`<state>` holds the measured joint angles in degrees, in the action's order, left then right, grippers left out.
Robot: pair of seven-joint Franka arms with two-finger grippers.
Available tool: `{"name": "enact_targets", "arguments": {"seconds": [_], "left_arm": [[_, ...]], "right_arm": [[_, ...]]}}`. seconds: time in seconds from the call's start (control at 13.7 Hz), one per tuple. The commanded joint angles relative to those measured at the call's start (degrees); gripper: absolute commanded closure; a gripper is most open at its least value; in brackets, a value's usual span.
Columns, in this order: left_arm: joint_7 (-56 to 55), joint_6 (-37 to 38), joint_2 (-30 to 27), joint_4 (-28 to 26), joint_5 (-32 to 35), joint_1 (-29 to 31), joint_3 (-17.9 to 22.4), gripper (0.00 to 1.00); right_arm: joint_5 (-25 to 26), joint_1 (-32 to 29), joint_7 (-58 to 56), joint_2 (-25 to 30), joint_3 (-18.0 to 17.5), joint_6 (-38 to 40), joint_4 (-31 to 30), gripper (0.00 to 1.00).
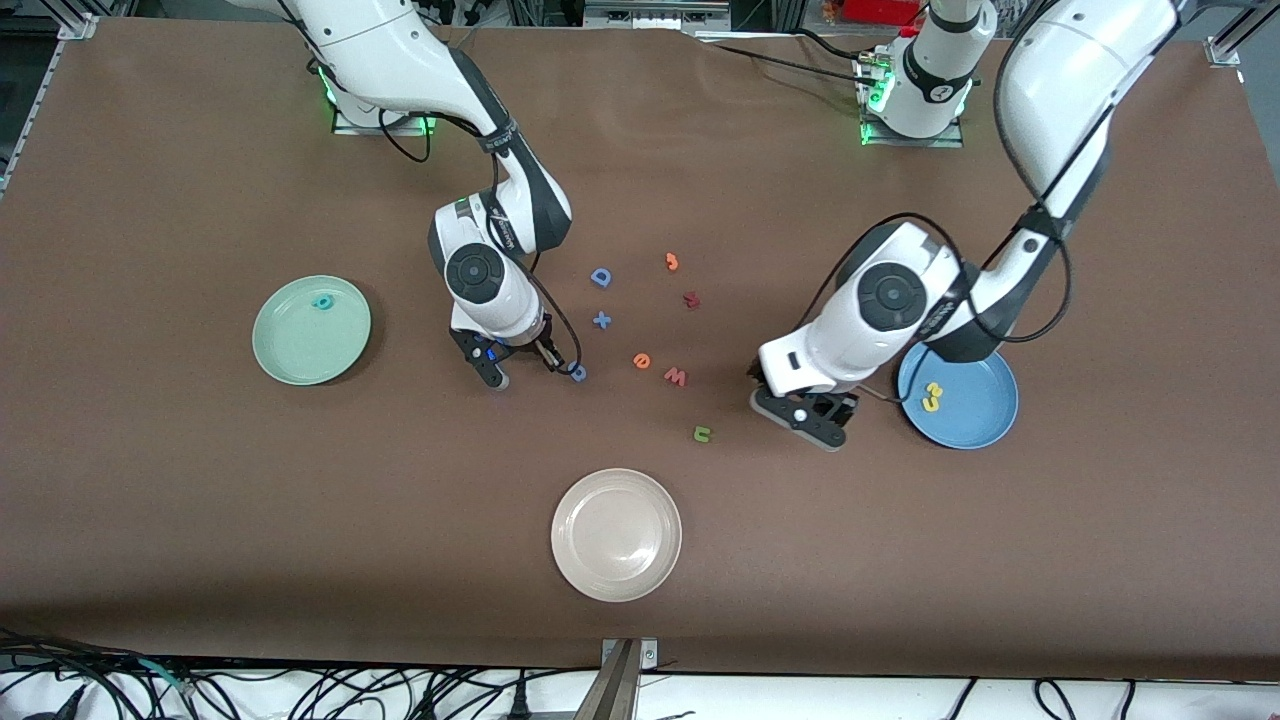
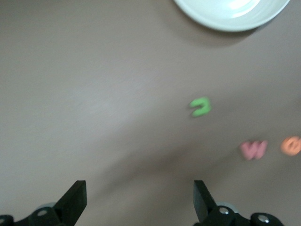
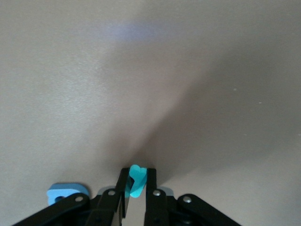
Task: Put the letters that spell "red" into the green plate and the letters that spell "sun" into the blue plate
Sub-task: 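Carry the teal letter to the green plate while the left gripper grasps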
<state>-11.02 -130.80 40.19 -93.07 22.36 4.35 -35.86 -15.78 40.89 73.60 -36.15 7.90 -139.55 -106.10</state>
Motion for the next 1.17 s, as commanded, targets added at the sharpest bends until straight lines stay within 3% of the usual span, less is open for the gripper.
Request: {"name": "enact_targets", "arguments": {"seconds": [0.0, 0.29, 0.73, 0.95, 1.1], "left_arm": [[-3.2, 0.5, 8.3, 10.9, -0.6, -7.0, 4.0, 0.0], [-8.0, -0.2, 13.2, 16.8, -0.9, -18.4, 14.5, 0.0], [-16.7, -0.2, 17.7, 22.8, -0.9, -24.2, 17.7, 0.0], [-17.9, -0.2, 20.5, 26.4, -0.8, -25.4, 18.4, 0.0], [-18.2, -0.2, 20.5, 26.3, -0.7, -26.7, 19.8, 0.0]], "right_arm": [[0.0, 0.7, -1.0, 4.1, 3.0, 7.3, -0.1, 1.0], [0.0, 0.6, -10.2, 13.8, 9.1, 23.0, 0.4, 1.0], [0.1, 0.6, -33.7, 21.9, 24.1, 39.9, 0.5, 1.0], [1.4, 0.6, -46.8, 22.7, 31.8, 42.2, 0.3, 1.0], [4.2, 0.2, -54.3, 21.6, 35.0, 41.8, -0.1, 1.0]]}}
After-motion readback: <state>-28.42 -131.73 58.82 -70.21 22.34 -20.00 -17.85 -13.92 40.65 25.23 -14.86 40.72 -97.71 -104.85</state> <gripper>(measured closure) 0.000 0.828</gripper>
